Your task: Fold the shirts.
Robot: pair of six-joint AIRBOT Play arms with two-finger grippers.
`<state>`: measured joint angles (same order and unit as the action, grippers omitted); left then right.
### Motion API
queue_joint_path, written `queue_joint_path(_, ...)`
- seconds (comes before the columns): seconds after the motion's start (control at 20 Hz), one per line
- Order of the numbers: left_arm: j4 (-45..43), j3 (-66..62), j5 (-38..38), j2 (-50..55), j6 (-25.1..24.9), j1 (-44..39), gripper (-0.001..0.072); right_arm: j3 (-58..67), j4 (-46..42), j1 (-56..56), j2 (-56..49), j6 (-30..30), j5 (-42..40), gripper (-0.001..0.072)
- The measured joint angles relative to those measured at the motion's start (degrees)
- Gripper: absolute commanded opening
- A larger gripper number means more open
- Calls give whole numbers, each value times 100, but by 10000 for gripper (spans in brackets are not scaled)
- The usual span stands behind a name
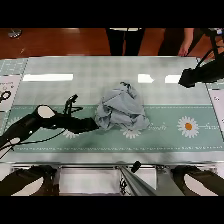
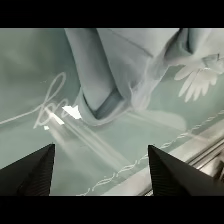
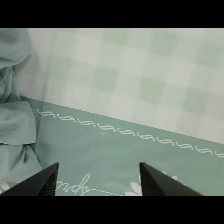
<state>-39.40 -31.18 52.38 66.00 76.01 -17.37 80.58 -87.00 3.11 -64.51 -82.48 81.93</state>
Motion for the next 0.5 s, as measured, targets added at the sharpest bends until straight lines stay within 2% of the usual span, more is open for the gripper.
queue_joint_path(0.15, 393, 129, -345, 210, -273, -2, 518, 0, 94, -57, 4, 42, -4, 574)
queue_joint_path(0.2, 549, 149, -407, 321, -358, -50, 511, 0, 118, -68, 2, 44, -4, 574)
queue_joint_path(0.3, 848, 166, -518, 605, -472, -192, 450, 0, 131, -79, 4, 57, -7, 574)
queue_joint_path(0.4, 1040, 127, -649, 861, -514, -275, 448, 0, 140, -85, 4, 59, -4, 574)
queue_joint_path(0.5, 1099, 31, -769, 1023, -529, -291, 311, 0, 151, -90, 4, 61, 9, 574)
